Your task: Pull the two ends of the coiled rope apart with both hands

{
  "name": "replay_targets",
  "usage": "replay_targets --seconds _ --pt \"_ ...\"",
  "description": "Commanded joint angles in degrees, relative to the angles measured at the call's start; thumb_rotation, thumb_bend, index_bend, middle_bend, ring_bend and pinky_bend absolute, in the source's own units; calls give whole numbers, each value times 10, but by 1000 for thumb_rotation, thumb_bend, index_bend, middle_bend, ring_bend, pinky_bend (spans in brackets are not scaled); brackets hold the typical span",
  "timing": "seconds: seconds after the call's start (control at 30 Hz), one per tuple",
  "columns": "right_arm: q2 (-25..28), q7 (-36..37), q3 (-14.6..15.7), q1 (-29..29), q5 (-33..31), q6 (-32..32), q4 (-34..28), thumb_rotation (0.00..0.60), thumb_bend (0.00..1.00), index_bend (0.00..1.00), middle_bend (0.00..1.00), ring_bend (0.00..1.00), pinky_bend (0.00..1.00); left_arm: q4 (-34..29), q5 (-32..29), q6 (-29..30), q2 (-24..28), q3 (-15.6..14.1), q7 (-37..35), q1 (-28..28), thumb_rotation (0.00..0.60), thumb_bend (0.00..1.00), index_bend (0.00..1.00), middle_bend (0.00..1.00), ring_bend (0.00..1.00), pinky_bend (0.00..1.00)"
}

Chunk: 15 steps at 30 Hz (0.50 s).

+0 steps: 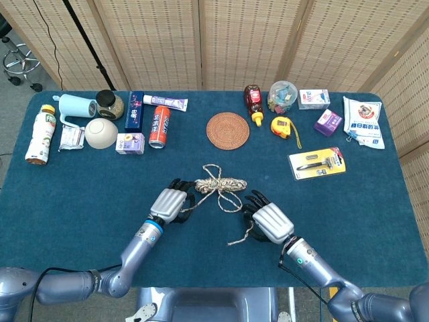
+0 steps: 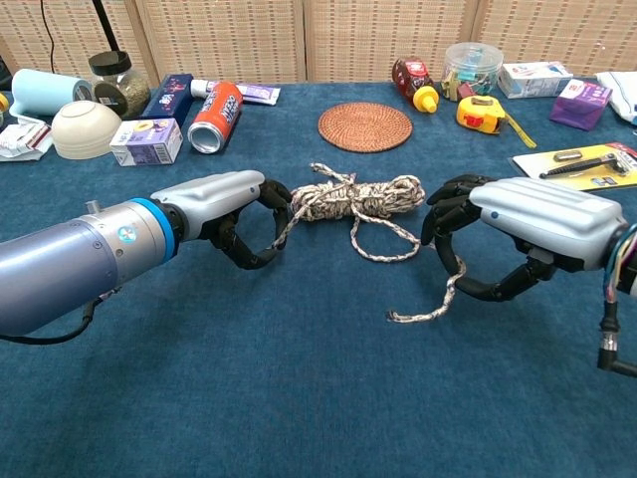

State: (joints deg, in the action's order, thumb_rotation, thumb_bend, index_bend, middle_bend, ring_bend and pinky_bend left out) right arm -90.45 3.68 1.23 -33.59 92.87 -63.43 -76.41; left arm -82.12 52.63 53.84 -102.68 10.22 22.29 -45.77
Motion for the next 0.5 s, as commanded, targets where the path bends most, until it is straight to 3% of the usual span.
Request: replay_targets --seconds 0.03,0.5 --pt "0 0 0 0 0 0 0 600 446 628 315 129 0 1 0 0 0 -1 0 0 600 414 539 153 102 0" --pt "-2 3 -1 -1 -1 2 3 600 447 628 315 129 0 -3 -3 -6 8 1 0 0 600 427 525 160 102 0"
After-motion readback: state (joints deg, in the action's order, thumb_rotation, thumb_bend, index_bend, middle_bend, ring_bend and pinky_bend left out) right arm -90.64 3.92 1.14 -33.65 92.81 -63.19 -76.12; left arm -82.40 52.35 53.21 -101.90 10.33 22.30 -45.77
